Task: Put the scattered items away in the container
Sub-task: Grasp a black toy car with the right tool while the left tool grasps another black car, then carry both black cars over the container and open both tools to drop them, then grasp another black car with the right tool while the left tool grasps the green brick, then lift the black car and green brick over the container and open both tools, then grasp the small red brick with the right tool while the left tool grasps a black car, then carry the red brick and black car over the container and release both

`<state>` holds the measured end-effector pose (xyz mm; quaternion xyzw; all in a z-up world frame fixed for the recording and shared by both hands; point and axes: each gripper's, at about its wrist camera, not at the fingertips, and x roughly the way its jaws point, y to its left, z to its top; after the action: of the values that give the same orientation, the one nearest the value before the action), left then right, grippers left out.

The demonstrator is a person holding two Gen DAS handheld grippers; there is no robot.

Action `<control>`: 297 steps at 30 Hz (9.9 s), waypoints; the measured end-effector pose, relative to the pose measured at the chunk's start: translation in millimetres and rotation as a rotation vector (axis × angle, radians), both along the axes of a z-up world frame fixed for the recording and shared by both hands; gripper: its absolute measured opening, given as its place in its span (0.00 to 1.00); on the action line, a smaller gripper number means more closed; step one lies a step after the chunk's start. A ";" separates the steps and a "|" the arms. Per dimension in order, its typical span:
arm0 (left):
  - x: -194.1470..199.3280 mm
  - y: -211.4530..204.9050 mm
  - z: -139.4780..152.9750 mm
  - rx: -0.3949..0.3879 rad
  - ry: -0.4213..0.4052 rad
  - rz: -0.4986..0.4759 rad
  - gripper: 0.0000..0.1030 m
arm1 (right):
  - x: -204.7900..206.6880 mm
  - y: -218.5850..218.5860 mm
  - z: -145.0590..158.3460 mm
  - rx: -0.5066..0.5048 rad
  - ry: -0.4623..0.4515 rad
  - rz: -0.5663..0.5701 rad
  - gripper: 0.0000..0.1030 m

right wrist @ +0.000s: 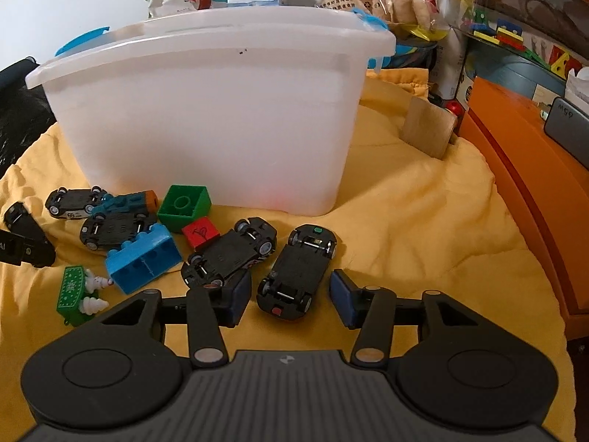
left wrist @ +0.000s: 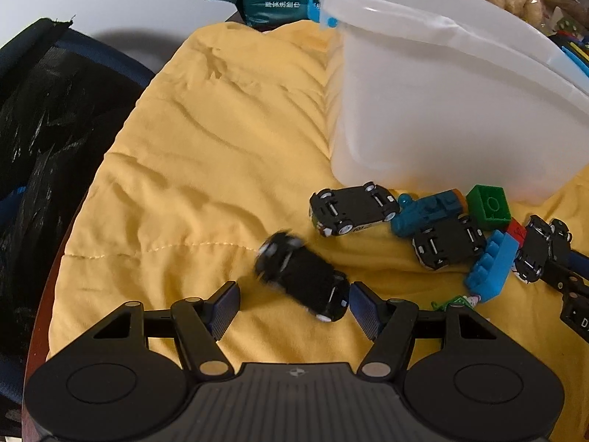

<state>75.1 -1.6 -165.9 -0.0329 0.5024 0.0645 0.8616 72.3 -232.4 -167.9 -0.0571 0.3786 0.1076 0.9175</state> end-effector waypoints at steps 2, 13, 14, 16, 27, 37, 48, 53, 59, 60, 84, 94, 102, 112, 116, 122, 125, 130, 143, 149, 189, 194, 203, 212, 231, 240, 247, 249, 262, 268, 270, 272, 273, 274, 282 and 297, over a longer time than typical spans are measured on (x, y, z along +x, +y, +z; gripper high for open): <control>2.4 -2.2 -1.7 0.016 -0.004 -0.012 0.67 | 2.0 1.6 -1.6 -0.006 -0.002 0.004 0.50; -3.5 8.1 3.9 -0.032 -0.041 -0.039 0.66 | -2.2 -8.9 3.9 0.038 -0.001 0.032 0.32; -5.7 8.2 5.6 -0.036 -0.045 -0.044 0.66 | -3.3 -10.2 4.8 0.040 -0.005 0.032 0.32; -8.8 7.1 8.1 -0.040 -0.052 -0.055 0.66 | -5.1 -11.4 6.5 0.047 -0.013 0.031 0.32; -35.2 -5.0 51.9 -0.055 -0.136 -0.130 0.66 | -25.5 -18.4 36.7 0.096 -0.071 0.037 0.32; -47.1 3.3 134.6 -0.108 -0.260 -0.159 0.66 | -53.0 -20.5 111.0 0.168 -0.188 0.098 0.32; 21.3 -7.3 169.3 -0.078 -0.284 -0.144 0.66 | 0.2 -0.7 157.7 0.141 -0.260 0.131 0.32; 51.2 -12.1 165.0 -0.062 -0.261 -0.118 0.66 | 29.0 10.9 158.6 0.108 -0.223 0.149 0.32; 74.6 -17.2 155.4 -0.035 -0.234 -0.108 0.66 | 55.1 18.4 149.2 0.083 -0.157 0.150 0.32; 76.4 -17.9 153.5 -0.033 -0.229 -0.109 0.66 | 58.7 19.2 146.3 0.077 -0.147 0.152 0.32; 91.1 -14.2 143.4 0.010 -0.183 -0.108 0.71 | 74.2 14.3 141.5 0.063 -0.113 0.147 0.49; -1.1 -2.7 157.2 -0.039 -0.293 -0.166 0.71 | -19.1 -5.8 139.4 0.103 -0.219 0.177 0.78; -26.9 -41.3 60.5 -0.051 -0.110 -0.207 0.67 | -32.2 -10.3 71.0 0.057 -0.067 0.131 0.74; -19.3 -75.1 11.4 -0.038 -0.059 -0.242 0.56 | -31.5 -14.4 47.8 0.019 -0.051 0.120 0.71; -19.9 -75.9 6.8 -0.046 -0.039 -0.263 0.54 | -31.6 -15.6 42.5 0.025 -0.032 0.115 0.71; -21.0 -71.8 -2.4 -0.041 -0.023 -0.258 0.40 | -24.3 -7.2 35.8 0.030 -0.014 0.126 0.72; -19.2 -61.3 0.1 -0.048 -0.031 -0.233 0.35 | -15.7 2.9 28.3 0.018 -0.002 0.132 0.72; -20.2 -49.5 2.8 -0.035 -0.035 -0.224 0.34 | -2.2 17.1 17.2 0.016 0.006 0.111 0.58; -24.7 -43.8 8.7 -0.045 -0.041 -0.222 0.34 | 3.0 18.2 2.3 0.094 0.042 0.058 0.23; -23.0 -46.6 9.1 -0.054 -0.049 -0.238 0.34 | -10.5 -4.1 8.9 0.126 0.030 0.040 0.17; -40.9 -27.0 76.2 -0.115 -0.135 -0.269 0.31 | -45.1 -7.7 80.4 0.141 -0.144 0.129 0.32; -34.5 -11.9 123.2 -0.138 -0.199 -0.245 0.31 | -47.9 -8.3 119.8 0.164 -0.211 0.149 0.32; 15.8 -10.9 184.8 -0.086 -0.269 -0.221 0.31 | 2.1 -10.8 169.5 0.234 -0.264 0.130 0.32; 80.1 -17.4 174.6 -0.071 -0.228 -0.177 0.31 | 65.8 4.6 148.6 0.168 -0.150 0.144 0.32; 48.1 -8.0 164.7 -0.033 -0.274 -0.225 0.49 | 26.0 5.3 159.6 0.145 -0.260 0.197 0.57; 7.0 0.9 78.6 0.103 -0.179 -0.307 0.56 | -12.5 8.1 66.4 0.060 -0.083 0.241 0.54; 19.8 0.6 28.6 0.124 -0.115 -0.318 0.56 | 16.8 6.4 23.7 0.039 -0.026 0.246 0.49; 20.3 -1.3 27.3 0.121 -0.125 -0.330 0.56 | 20.0 8.5 23.3 0.024 -0.042 0.280 0.47; 33.5 -20.9 9.8 0.095 -0.116 -0.417 0.56 | 27.3 17.1 3.5 0.003 -0.035 0.357 0.46; 41.3 -23.6 2.0 0.070 -0.094 -0.444 0.52 | 29.6 20.6 1.7 0.036 -0.004 0.357 0.27; 40.9 -22.2 0.4 0.050 -0.088 -0.446 0.47 | 27.5 19.1 2.1 0.044 -0.001 0.346 0.27; 38.0 -22.1 0.4 0.036 -0.084 -0.453 0.46 | 23.8 17.4 2.6 0.058 0.005 0.337 0.21; 34.9 -22.8 1.1 0.035 -0.088 -0.456 0.46 | 23.4 17.3 3.1 0.061 0.007 0.333 0.21; 32.5 -22.9 2.2 0.031 -0.089 -0.459 0.44 | 21.0 16.6 3.4 0.064 0.006 0.328 0.21; 13.2 -17.6 12.4 -0.008 -0.083 -0.440 0.34 | 5.9 8.6 12.8 0.104 -0.007 0.279 0.21; -25.5 -14.0 71.6 -0.045 -0.165 -0.369 0.34 | -31.8 4.2 70.9 0.156 -0.103 0.245 0.21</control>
<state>49.7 -15.6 -94.3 0.0352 0.4291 -0.1089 0.8960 40.5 -228.2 -97.0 -0.0370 0.3119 0.2446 0.9173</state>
